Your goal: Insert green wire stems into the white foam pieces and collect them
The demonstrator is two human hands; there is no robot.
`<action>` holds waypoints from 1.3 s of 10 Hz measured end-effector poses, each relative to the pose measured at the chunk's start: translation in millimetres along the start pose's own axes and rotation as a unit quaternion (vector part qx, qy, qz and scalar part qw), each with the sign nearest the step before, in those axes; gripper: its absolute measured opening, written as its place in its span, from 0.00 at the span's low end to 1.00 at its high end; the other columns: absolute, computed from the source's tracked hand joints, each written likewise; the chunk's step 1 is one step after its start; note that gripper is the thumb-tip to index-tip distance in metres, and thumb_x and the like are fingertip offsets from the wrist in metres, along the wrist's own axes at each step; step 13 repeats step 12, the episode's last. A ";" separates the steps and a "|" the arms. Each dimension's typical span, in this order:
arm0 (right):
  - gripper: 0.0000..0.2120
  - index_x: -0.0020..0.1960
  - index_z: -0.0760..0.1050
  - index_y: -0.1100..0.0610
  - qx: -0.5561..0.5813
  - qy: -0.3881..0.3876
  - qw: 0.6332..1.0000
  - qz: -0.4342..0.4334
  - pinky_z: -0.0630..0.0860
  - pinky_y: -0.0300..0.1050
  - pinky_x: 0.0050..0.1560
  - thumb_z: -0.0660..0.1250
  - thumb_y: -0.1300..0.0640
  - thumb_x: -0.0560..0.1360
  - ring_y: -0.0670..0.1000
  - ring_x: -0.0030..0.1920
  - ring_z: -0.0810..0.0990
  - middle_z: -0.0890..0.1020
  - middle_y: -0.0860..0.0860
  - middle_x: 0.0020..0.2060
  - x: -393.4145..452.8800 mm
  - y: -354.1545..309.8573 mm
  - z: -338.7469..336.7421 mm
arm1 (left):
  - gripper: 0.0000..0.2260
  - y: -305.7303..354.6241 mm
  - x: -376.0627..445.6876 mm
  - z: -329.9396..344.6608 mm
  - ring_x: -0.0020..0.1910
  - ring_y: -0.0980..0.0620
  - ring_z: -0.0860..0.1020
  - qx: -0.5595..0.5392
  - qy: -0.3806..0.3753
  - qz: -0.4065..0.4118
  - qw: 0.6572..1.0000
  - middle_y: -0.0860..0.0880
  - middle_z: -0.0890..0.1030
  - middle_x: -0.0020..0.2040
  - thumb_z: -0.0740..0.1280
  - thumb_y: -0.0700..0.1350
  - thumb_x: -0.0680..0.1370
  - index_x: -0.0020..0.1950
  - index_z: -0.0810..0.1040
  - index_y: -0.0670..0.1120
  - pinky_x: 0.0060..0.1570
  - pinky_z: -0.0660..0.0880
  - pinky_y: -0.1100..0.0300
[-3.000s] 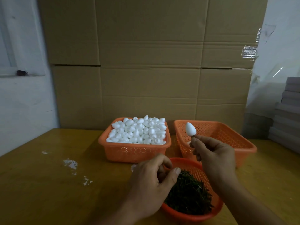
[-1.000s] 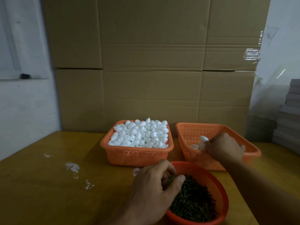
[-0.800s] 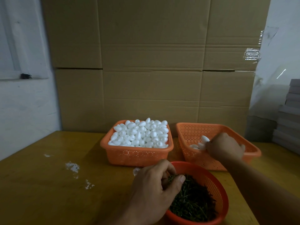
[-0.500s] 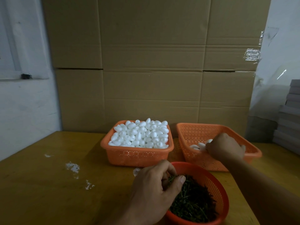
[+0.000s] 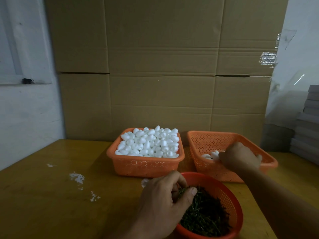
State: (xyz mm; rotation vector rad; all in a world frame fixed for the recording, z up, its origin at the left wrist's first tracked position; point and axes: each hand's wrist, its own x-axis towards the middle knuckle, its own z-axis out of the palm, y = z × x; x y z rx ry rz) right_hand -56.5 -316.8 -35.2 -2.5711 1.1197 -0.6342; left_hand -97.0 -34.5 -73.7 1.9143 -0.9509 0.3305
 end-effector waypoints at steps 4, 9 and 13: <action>0.17 0.33 0.79 0.55 0.053 0.014 0.998 -0.036 0.62 0.60 0.66 0.63 0.51 0.78 0.52 0.38 0.79 0.81 0.51 0.30 -14.3 1.4 -6.2 | 0.15 0.9 0.4 0.2 0.32 0.59 0.75 -0.002 0.005 0.010 1.000 0.58 0.75 0.31 0.64 0.67 0.75 0.45 0.76 0.56 0.38 0.68 0.61; 0.14 0.39 0.82 0.50 0.138 0.070 0.985 -0.077 0.61 0.59 0.66 0.61 0.57 0.79 0.48 0.39 0.75 0.82 0.45 0.34 -24.8 6.8 -9.7 | 0.16 1.4 -0.7 -0.6 0.32 0.60 0.75 -0.010 -0.001 0.005 1.000 0.58 0.75 0.30 0.63 0.67 0.74 0.44 0.76 0.56 0.43 0.68 0.56; 0.12 0.47 0.84 0.48 0.190 0.096 0.967 -0.138 0.62 0.56 0.64 0.63 0.60 0.78 0.43 0.37 0.76 0.81 0.43 0.30 -56.4 6.5 -17.1 | 0.17 3.9 0.4 -2.1 0.34 0.60 0.76 -0.010 -0.011 -0.020 1.000 0.57 0.76 0.33 0.63 0.68 0.73 0.45 0.76 0.56 0.43 0.72 0.56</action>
